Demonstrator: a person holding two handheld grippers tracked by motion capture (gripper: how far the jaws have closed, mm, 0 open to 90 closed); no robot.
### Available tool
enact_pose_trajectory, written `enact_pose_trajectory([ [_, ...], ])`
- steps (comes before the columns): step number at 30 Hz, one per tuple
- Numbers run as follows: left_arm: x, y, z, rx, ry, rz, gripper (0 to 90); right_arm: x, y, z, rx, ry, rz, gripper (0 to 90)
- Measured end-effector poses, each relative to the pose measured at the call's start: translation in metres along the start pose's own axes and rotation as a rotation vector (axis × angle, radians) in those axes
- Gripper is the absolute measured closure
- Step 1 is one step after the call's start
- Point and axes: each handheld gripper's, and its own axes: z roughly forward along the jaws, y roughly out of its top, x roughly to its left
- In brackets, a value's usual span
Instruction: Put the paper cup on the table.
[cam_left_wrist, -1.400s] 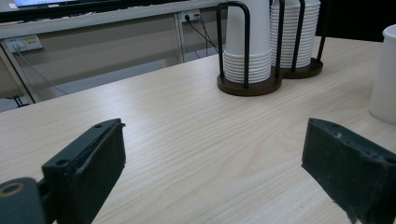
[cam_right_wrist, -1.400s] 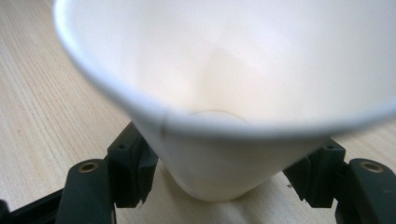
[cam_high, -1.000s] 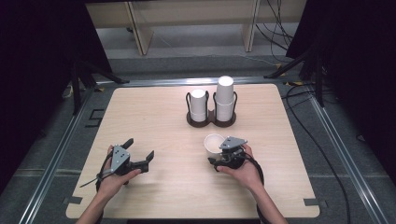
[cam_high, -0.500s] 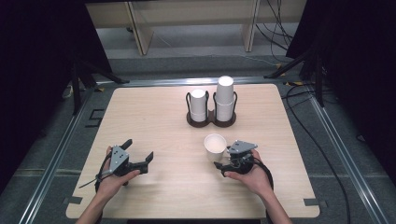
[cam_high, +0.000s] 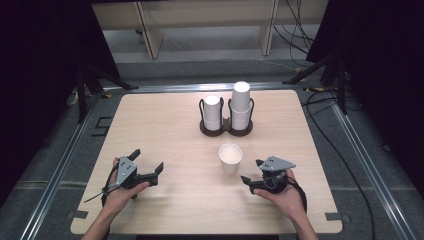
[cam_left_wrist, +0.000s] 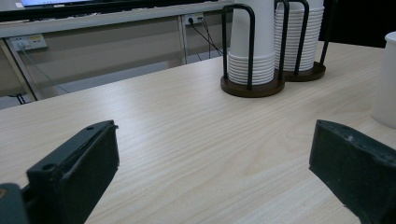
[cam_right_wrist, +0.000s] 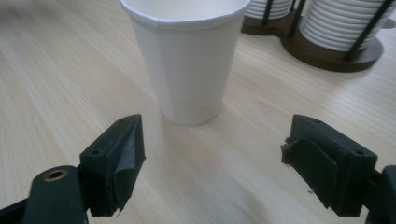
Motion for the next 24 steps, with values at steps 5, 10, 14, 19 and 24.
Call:
enact_pose_trajectory([
  [5, 0.001, 0.000, 0.000, 0.002, 0.007, 0.000, 1.1, -0.007, -0.011, -0.016, -0.041, -0.039, 0.055, 20.2],
  [10, 0.003, 0.000, 0.000, -0.005, 0.017, 0.009, 1.1, -0.014, -0.019, -0.031, -0.092, -0.098, 0.091, 20.5],
  [14, 0.004, -0.002, 0.000, -0.005, 0.022, 0.003, 0.9, -0.018, -0.029, -0.040, -0.137, -0.144, 0.144, 20.5],
  [19, 0.002, -0.003, 0.001, -0.007, 0.025, 0.003, 0.9, -0.025, -0.039, -0.045, -0.208, -0.218, 0.127, 20.5],
  [24, 0.003, -0.004, 0.001, -0.013, 0.034, 0.010, 0.8, -0.028, -0.046, -0.048, -0.216, -0.240, 0.163, 20.2],
])
